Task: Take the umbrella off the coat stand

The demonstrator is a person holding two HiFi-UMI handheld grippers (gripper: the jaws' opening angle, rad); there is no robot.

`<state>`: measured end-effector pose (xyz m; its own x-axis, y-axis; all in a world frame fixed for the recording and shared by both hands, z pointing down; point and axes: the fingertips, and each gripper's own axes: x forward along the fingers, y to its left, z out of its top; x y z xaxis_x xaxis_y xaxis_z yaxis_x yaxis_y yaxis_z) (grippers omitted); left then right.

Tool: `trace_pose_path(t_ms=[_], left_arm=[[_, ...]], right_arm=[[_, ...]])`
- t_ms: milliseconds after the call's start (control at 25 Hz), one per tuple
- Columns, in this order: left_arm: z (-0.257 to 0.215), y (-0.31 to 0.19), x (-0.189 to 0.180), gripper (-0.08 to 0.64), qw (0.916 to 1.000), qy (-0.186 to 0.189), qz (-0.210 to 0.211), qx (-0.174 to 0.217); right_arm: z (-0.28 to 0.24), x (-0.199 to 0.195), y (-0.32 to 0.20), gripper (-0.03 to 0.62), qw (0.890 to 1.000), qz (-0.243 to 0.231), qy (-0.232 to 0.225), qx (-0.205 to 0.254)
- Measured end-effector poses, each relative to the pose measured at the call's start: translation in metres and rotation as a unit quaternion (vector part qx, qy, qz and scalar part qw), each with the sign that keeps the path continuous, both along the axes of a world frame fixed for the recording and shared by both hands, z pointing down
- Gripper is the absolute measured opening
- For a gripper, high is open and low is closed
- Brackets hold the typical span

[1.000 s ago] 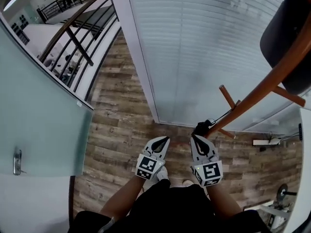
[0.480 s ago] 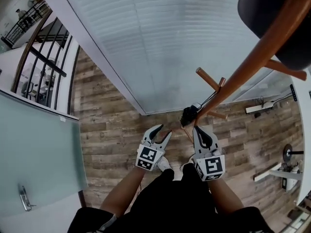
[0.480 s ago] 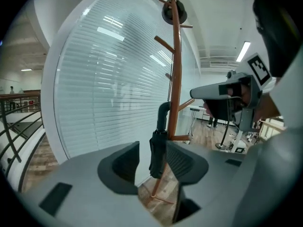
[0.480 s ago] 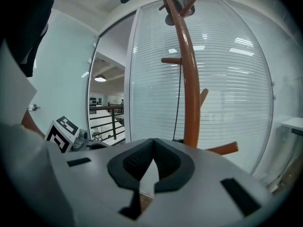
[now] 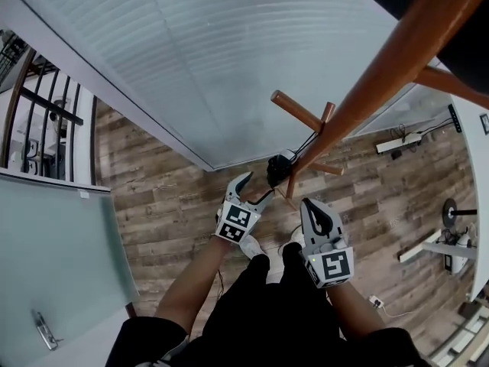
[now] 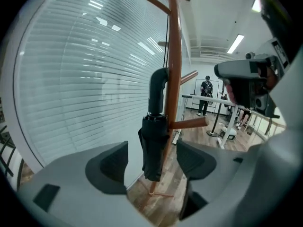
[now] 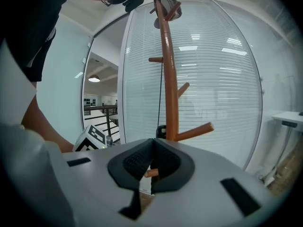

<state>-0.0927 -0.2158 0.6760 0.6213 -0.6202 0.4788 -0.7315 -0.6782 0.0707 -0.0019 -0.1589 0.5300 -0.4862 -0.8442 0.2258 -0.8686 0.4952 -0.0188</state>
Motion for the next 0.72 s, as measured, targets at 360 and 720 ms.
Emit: trace_pose_path(t_ms=[360, 720], left_arm=[[0.057, -0.023, 0.025, 0.359, 0.9991, -0.016, 0.012, -0.038], [0.066, -0.033, 0.051, 0.362, 0.9976, -0.003, 0.065, -0.026]], right_arm=[[0.018, 0.017, 0.006, 0.006, 1.000, 0.007, 0.012, -0.011], [0.034, 0.034, 0.009, 0.006, 0.999, 0.018, 0.014, -0.022]])
